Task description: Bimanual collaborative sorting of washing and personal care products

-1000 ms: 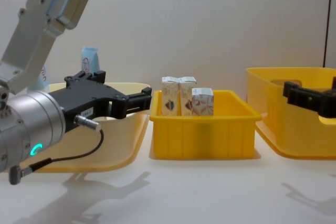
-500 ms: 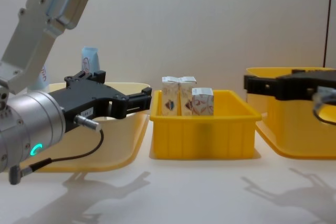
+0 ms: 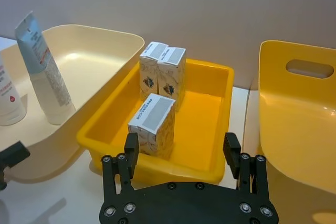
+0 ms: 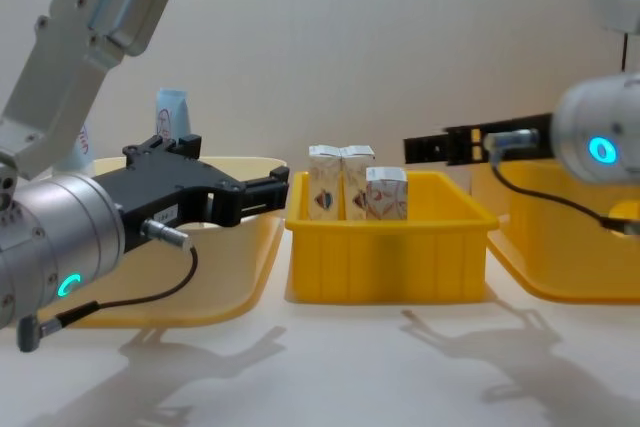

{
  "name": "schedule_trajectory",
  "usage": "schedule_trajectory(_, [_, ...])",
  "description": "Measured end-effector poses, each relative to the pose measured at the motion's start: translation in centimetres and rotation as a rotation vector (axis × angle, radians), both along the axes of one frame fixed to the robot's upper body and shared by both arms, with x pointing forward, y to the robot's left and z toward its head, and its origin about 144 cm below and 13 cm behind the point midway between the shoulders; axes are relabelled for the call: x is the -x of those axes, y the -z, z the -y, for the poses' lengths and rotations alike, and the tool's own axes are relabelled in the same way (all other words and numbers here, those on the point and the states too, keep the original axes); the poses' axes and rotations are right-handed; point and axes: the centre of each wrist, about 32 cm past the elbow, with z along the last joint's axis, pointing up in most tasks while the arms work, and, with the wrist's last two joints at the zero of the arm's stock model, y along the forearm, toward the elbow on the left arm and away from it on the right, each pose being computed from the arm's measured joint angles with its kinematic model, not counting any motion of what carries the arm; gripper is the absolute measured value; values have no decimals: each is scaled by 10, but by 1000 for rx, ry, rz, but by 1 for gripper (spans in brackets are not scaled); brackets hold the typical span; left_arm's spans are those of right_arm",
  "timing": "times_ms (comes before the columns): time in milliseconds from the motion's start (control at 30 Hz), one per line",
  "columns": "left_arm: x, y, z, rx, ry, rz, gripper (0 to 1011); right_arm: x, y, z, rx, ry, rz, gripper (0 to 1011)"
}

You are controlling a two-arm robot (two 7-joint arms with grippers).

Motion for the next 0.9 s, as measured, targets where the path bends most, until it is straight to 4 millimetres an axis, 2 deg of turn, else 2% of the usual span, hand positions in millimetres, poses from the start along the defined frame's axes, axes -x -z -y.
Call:
schedule_trajectory(467, [0, 0, 0, 0, 0, 0, 1003, -25, -13, -35, 28, 37, -58, 1001])
schedule_trajectory(900, [0, 0, 0, 0, 0, 0, 1003, -41, -15, -50, 35, 49, -98, 1001])
